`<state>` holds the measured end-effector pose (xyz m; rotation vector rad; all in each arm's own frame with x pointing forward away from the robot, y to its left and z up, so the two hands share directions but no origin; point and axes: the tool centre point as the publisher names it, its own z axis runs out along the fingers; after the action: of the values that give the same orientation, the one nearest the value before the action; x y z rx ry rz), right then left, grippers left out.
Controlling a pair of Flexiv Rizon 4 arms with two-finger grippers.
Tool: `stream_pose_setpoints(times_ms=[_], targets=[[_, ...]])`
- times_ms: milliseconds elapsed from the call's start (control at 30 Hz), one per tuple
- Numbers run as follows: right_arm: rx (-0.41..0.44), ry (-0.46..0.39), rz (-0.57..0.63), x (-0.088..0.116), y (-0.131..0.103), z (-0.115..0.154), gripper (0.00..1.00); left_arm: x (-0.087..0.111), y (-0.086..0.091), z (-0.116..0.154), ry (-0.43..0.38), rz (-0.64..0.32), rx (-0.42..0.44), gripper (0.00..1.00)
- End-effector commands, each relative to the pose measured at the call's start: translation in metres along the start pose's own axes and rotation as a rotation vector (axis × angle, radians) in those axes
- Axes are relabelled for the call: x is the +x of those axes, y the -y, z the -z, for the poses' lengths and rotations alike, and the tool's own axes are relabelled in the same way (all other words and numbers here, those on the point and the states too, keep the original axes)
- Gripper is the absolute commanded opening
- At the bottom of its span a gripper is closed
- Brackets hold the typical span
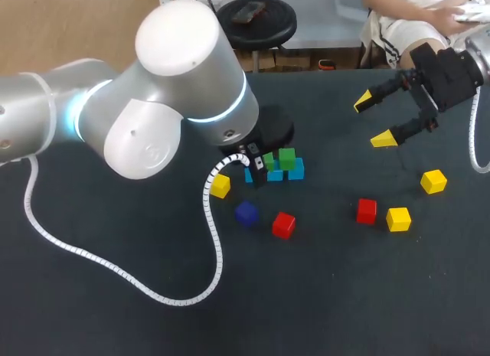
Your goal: Place the blue cubes, place green cubes on the blue cubes, place the yellow cubes on the green cubes, then place the red cubes on the yellow cubes, and place purple cube on the red cubes.
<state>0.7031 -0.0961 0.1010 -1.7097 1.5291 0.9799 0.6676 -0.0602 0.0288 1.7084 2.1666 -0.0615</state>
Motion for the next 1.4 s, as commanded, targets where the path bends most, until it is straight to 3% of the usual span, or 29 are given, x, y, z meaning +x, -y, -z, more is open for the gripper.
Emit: stream_pose_setpoints(times_ms=[33,1400], targets=[[0.001,0.0,0.001,0.0,0.0,0.0,1.0,-0.001,-0.003,-0.002,-0.001,-0.001,0.007,0.0],[0.001,0.0,0.001,0.0,0.0,0.0,1.0,0.0,-0.012,-0.005,-0.007,0.005,-0.002,0.0]])
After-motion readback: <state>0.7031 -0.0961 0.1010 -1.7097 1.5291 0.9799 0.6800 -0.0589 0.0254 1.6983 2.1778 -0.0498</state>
